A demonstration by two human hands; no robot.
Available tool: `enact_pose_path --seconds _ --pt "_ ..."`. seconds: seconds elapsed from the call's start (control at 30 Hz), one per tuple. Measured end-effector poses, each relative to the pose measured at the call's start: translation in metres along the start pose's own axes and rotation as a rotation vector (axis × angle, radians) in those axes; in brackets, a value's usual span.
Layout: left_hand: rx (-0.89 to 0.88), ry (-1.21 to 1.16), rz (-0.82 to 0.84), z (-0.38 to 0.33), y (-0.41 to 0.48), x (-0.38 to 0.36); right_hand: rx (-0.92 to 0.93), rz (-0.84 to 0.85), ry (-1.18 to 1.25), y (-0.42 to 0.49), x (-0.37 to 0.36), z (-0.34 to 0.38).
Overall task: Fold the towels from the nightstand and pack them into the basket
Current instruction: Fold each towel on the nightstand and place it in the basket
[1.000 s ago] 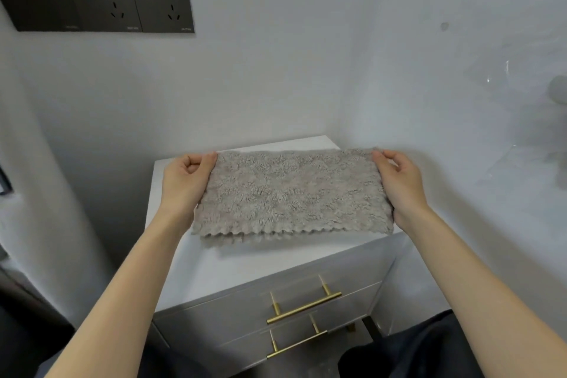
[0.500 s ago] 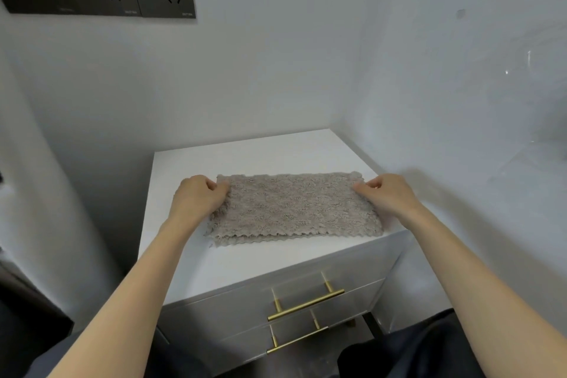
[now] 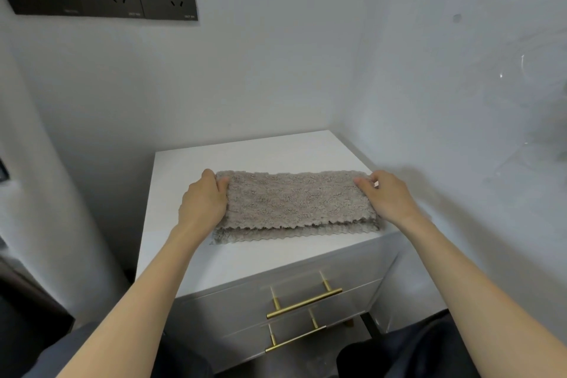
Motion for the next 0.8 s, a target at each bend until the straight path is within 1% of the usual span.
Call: enact_pose_path --seconds 0.1,0.23,0.37,0.43,0.5,0.57,0.63,0.7,0.73,0.8 --pt "-0.004 -0.002 0.024 0.000 -0.002 -0.003 0.010 -0.011 -0.025 0.001 0.000 -0.003" --pt "-0.035 0.079 0.051 -0.001 -0.007 -0.008 0.036 -0.011 -0.098 -0.002 -0.003 -0.004" --pt "-0.063 0.205 0.014 -0.005 -0.010 -0.005 0.066 -0.019 -0.220 -0.004 -0.006 -0.004" --pt "-0.062 0.277 -0.023 -0.006 -0.011 0.000 0.060 -0.026 -0.242 -0.006 -0.004 -0.003" --pt "-0.079 0.346 -0.082 -0.011 -0.012 0.008 0.095 -0.078 -0.259 -0.007 0.003 0.005" --pt "-0.170 0.408 -0.148 -0.027 -0.014 0.014 0.174 -0.162 -0.283 -0.010 0.009 0.021" --pt "-0.303 0.344 -0.184 -0.053 -0.020 0.010 0.282 -0.179 -0.236 -0.018 0.003 0.044" --pt "-0.407 0.218 -0.138 -0.080 -0.032 -0.005 0.380 -0.098 -0.137 -0.029 -0.017 0.068" --pt "-0.446 0.196 -0.100 -0.090 -0.039 -0.015 0.422 -0.047 -0.107 -0.035 -0.030 0.079" --pt "-0.489 0.230 0.001 -0.101 -0.049 -0.039 0.492 0.028 -0.092 -0.046 -0.052 0.098"
Point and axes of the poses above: each hand's wrist, its own y-axis towards the middle knuckle, its own x-axis out of the back of the hand, z = x × y, the point moved 10 cm from there along y, towards the middle knuckle, and after that the axes turned 8 degrees about -z, right-handed, at the moved point
